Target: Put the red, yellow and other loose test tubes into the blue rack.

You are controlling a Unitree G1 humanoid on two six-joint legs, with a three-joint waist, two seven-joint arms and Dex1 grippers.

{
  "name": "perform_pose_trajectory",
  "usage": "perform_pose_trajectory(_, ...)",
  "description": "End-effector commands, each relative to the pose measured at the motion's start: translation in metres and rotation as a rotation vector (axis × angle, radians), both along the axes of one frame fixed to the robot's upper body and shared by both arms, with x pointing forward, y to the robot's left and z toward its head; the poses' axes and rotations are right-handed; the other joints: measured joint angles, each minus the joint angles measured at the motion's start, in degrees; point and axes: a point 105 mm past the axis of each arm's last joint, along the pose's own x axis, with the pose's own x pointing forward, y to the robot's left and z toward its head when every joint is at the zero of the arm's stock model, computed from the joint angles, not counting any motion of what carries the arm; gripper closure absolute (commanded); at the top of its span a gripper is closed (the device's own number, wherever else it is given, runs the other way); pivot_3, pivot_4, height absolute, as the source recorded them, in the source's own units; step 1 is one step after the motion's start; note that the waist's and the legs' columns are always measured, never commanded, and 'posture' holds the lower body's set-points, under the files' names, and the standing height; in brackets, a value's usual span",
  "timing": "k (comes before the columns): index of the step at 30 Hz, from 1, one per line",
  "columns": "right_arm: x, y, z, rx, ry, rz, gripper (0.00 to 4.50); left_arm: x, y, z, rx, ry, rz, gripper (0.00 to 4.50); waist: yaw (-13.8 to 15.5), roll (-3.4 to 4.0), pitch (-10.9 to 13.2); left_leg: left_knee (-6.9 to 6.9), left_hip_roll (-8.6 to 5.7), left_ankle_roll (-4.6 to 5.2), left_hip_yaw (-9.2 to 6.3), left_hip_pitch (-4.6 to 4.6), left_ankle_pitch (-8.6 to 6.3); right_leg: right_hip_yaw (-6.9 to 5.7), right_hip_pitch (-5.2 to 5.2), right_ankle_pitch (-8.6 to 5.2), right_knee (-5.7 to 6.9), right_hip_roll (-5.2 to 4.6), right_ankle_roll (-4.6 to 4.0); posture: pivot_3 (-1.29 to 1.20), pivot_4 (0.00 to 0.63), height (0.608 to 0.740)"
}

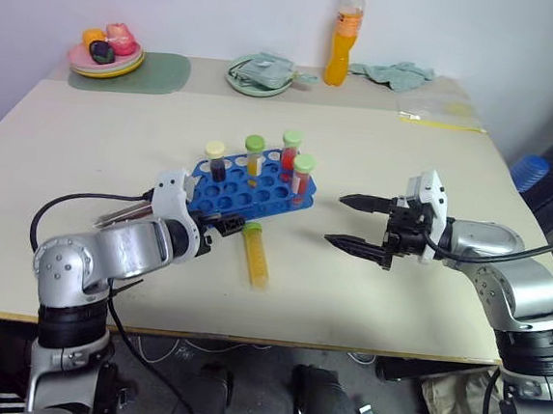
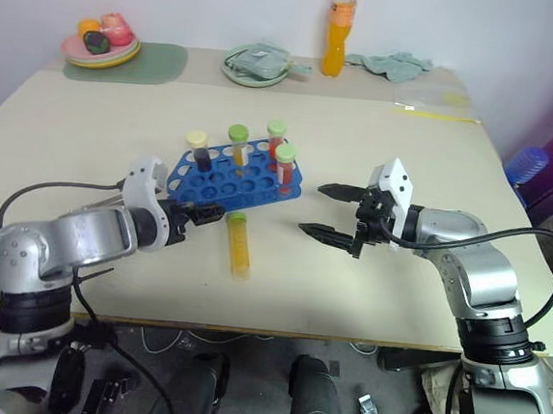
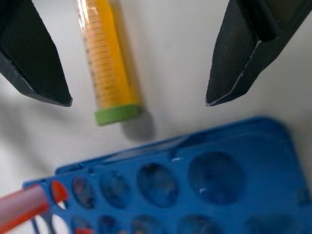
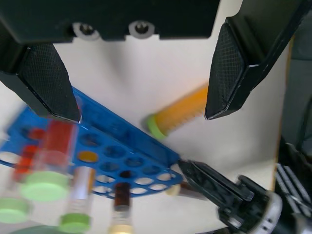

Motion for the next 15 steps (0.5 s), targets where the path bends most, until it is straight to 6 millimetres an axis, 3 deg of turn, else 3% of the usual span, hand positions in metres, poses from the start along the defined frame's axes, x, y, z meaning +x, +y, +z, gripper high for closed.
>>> perform_pose_trajectory(1,-0.001,0.002,0.011,0.02,-0.044,0.017,0.03,0.004,-0.009,0.0,-0.014,0.029,-0.056,0.0,0.3,0.0,0.0,0.0,-0.02,0.0,0.0,-0.03,0.0,0.0,0.02,0.0,-0.05,-0.02,0.01,0.0,0.15,0.74)
perform_pose_trajectory(6,-0.005,0.004,0.011,0.029,-0.046,0.015,0.03,0.006,-0.031,-0.007,-0.045,0.079,-0.143,0.0,0.4,0.0,0.0,0.01,-0.04,0.0,0.0,-0.05,0.0,0.0,0.03,0.01,-0.09,-0.03,0.04,0.0,0.15,0.74)
perform_pose_trajectory(15,-0.005,0.008,0.013,0.036,-0.046,0.002,0.03,0.002,-0.048,-0.016,-0.031,0.125,-0.242,0.0,0.2,0.0,0.0,0.0,-0.04,0.0,-0.01,-0.03,0.0,0.0,0.03,0.02,-0.06,-0.03,0.11,0.0,0.15,0.74)
